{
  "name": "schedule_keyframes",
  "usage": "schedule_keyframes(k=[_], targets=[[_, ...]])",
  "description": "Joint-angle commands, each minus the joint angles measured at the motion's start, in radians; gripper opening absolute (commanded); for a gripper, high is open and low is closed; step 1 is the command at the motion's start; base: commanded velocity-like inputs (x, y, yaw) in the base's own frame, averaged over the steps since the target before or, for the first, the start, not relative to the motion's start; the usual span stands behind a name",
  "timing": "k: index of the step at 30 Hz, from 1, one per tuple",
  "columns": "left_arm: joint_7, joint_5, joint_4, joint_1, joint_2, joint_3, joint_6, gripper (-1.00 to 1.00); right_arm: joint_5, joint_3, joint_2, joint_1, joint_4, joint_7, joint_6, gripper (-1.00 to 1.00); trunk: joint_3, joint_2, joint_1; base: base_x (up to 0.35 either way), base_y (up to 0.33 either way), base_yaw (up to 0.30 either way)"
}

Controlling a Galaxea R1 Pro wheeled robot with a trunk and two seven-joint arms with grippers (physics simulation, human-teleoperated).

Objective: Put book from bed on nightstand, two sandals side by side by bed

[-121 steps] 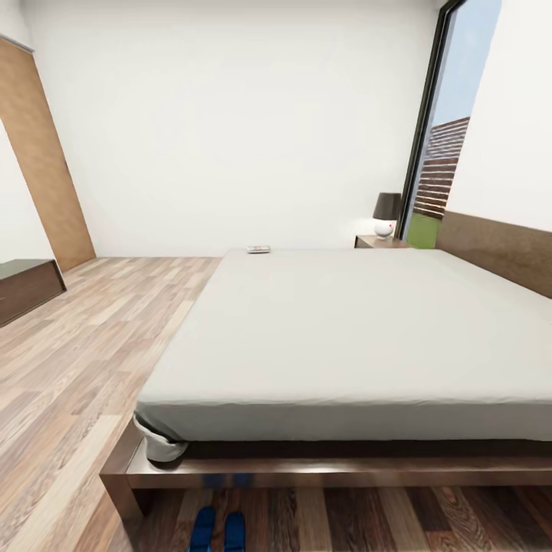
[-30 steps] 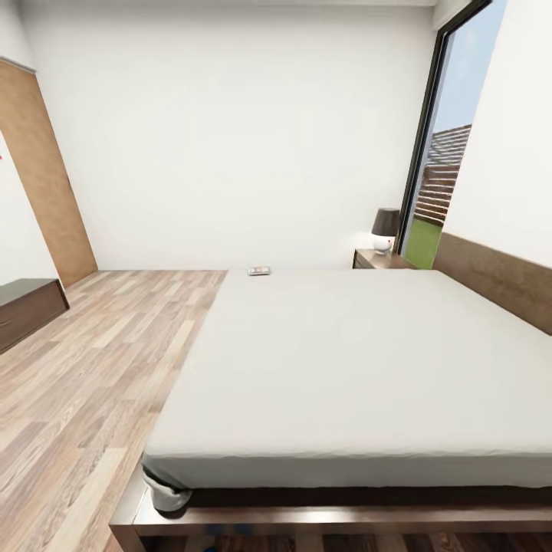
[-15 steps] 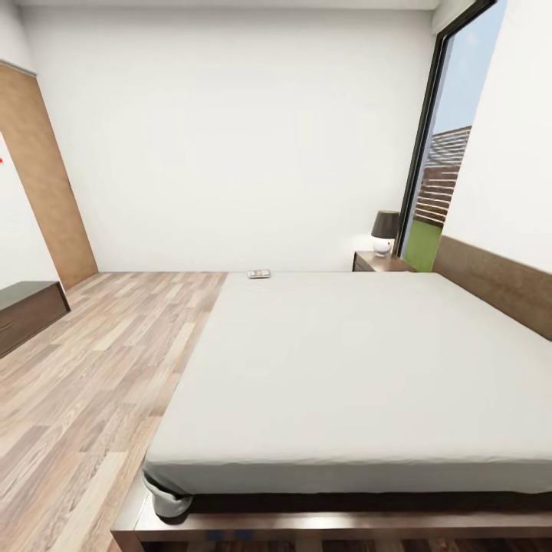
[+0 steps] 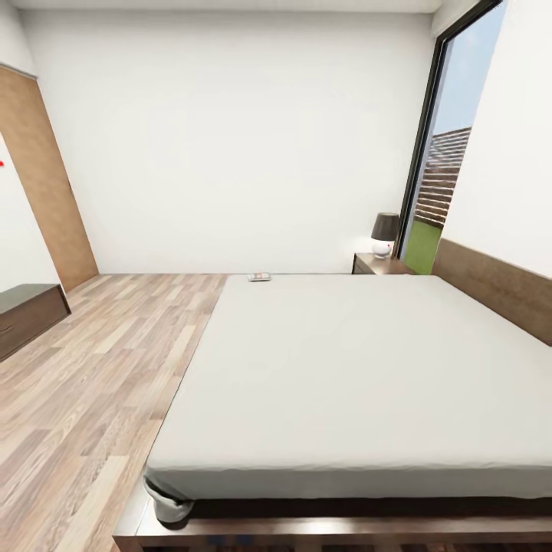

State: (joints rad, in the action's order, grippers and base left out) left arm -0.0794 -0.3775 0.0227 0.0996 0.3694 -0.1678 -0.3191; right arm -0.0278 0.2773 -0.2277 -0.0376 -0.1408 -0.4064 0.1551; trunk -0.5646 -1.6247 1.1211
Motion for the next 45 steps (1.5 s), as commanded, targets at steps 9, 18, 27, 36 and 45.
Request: schedule_keyframes(k=[9, 18, 27, 36, 45], targets=[[-0.002, -0.009, -0.001, 0.001, -0.052, -0.007, -0.003, 1.0, -0.004, -0.052, 0.024, -0.001, 0.001, 0.0, 0.006, 1.0, 0.027, 0.063, -0.035, 0.0, 0.0, 0.0], [0.004, -0.01, 0.0, 0.002, -0.088, -0.004, 0.001, 1.0, -0.004, -0.082, 0.047, -0.001, 0.0, 0.0, 0.006, 1.0, 0.056, 0.126, -0.069, 0.0, 0.0, 0.0], [0.007, -0.008, 0.0, 0.002, -0.156, -0.005, 0.003, 1.0, -0.006, -0.088, 0.061, -0.001, -0.003, -0.001, 0.006, 1.0, 0.084, 0.189, -0.104, 0.0, 0.0, 0.0], [0.034, -0.006, 0.001, 0.003, -0.187, -0.006, 0.004, 1.0, -0.005, -0.091, 0.064, -0.001, -0.008, -0.001, 0.005, 1.0, 0.112, 0.252, -0.138, 0.0, 0.0, 0.0], [0.059, -0.007, 0.002, 0.003, -0.194, -0.005, 0.004, 1.0, -0.009, -0.089, 0.069, -0.001, 0.001, -0.002, 0.002, 1.0, 0.14, 0.315, -0.173, 0.0, 0.0, 0.0]])
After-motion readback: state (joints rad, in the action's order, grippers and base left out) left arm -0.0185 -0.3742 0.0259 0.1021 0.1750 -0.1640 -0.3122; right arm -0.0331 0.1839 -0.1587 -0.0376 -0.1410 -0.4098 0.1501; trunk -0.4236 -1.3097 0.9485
